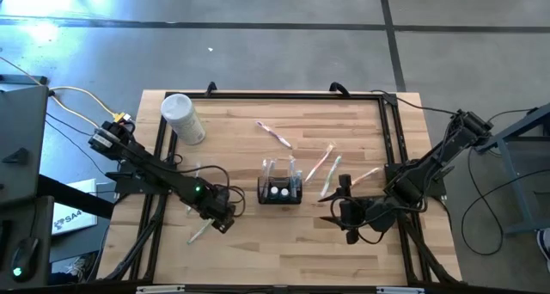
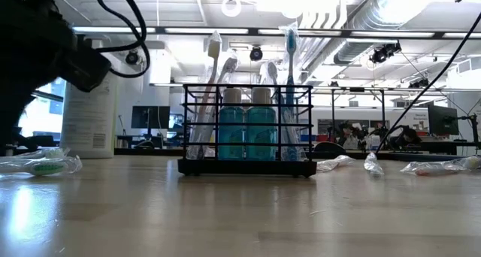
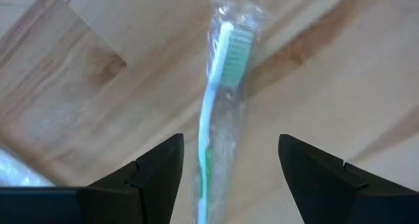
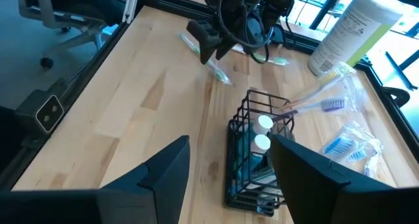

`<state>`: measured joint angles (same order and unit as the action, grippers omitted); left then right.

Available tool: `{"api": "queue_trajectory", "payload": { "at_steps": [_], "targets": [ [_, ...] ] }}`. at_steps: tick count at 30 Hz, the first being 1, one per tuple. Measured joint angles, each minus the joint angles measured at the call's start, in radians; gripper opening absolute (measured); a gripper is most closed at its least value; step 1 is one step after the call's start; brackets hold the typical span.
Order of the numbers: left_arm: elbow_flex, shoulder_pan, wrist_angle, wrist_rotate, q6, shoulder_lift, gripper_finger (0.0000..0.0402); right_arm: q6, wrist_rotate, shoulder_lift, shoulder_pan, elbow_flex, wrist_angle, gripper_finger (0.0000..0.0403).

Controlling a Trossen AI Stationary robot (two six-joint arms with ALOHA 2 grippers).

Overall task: Pick & Place toothbrushing station
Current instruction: Put the bottom green toothbrush into the black wire organizer

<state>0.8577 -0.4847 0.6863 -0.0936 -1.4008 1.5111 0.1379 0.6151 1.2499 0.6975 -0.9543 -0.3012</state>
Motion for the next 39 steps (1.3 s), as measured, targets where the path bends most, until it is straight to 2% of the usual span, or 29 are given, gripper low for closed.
{"api": "queue_trajectory", "payload": {
  "at_steps": [15, 22, 24, 27, 33, 39],
  "targets": [
    [0.004, -0.001, 0.005, 0.007, 0.024, 0.145, 0.0245, 0.076, -0.012, 0.0, 0.0, 0.0, -0.053, 0.0205],
    [0.005, -0.009, 0.047, 0.012, 0.034, 0.173, 0.0237, 0.076, -0.072, 0.0, 0.0, 0.042, -0.019, 0.0205],
    [0.003, -0.02, 0.042, -0.007, 0.035, 0.174, 0.0216, 0.077, -0.071, 0.0, 0.0, 0.063, -0.007, 0.0205],
    [0.012, -0.038, 0.042, 0.0, 0.061, 0.174, 0.0164, 0.077, -0.068, 0.0, 0.0, 0.094, 0.01, 0.0205],
    [0.027, -0.045, 0.042, -0.007, 0.074, 0.173, 0.0023, 0.077, -0.073, 0.0, 0.0, 0.157, 0.094, 0.0205],
    [0.083, -0.047, 0.096, 0.024, 0.097, 0.171, 0.0013, 0.077, -0.094, 0.0, 0.001, 0.177, 0.105, 0.0205]
  ]
}}
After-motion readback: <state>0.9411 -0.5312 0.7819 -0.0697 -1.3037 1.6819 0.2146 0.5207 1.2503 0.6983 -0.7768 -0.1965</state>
